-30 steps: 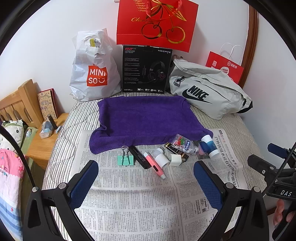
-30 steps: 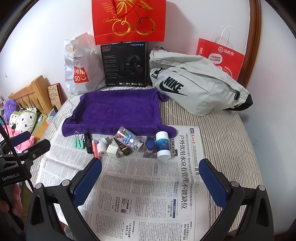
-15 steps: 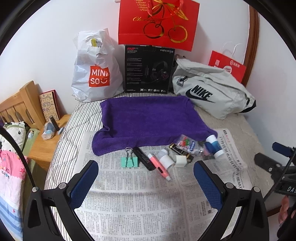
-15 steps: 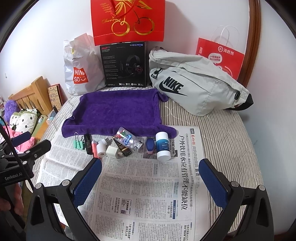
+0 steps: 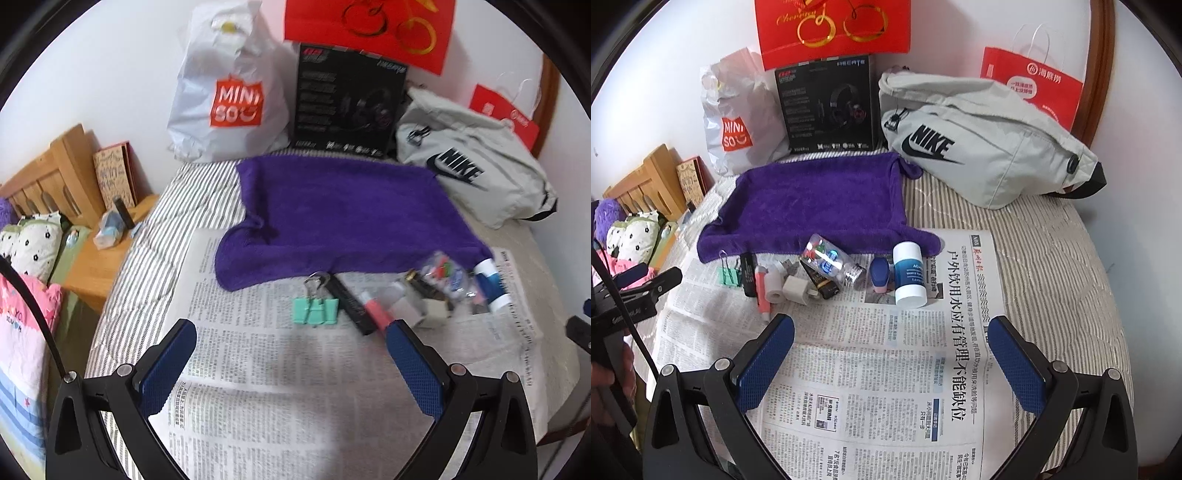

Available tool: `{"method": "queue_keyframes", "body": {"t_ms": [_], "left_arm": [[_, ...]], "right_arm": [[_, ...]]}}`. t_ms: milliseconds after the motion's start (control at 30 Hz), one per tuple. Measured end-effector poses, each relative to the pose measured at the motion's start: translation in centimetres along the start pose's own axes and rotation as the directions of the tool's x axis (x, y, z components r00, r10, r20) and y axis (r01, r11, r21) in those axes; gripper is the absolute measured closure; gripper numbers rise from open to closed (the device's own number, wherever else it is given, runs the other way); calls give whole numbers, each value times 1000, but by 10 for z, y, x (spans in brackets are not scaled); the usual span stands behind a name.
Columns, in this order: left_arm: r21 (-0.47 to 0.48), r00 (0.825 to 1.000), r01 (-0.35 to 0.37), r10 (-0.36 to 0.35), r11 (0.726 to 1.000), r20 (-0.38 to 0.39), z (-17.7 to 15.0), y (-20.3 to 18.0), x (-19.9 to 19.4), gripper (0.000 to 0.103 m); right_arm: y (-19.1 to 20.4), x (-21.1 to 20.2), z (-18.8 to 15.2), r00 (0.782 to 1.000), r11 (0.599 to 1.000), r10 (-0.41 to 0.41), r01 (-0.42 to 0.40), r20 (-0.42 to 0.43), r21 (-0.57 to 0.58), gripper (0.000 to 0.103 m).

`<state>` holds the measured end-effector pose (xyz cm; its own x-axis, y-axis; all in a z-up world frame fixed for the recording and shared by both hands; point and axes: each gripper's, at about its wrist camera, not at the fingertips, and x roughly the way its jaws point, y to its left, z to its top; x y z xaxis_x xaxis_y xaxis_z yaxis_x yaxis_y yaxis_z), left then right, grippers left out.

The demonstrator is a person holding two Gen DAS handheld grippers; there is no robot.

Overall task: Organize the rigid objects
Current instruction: 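Grasp the green binder clip with the left gripper while the right gripper approaches the white ADMD stick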

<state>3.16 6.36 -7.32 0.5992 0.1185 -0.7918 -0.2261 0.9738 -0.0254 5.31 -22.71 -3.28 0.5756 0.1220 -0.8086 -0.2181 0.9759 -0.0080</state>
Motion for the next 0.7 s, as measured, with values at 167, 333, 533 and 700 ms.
{"method": "queue_keyframes", "body": {"t_ms": [167, 333, 533, 700], "left_arm": [[24, 999, -23, 24, 999, -41, -5, -1, 34, 0], [55, 995, -53, 58, 997, -82, -7, -6, 68, 0], [53, 995, -35, 40, 998, -95, -7, -12, 89, 1], [21, 995, -3, 5, 1000, -95, -2, -14, 101, 7]], "right_arm": [[0, 23, -3, 999, 1000, -9, 8, -46, -13, 0], [-2, 45, -5, 996, 1000, -14, 12, -89, -23, 0], [-5, 66, -3, 991, 1000, -18, 15, -131, -23, 0], [-8, 81, -2, 988, 999, -27, 22, -155, -30, 0]]}}
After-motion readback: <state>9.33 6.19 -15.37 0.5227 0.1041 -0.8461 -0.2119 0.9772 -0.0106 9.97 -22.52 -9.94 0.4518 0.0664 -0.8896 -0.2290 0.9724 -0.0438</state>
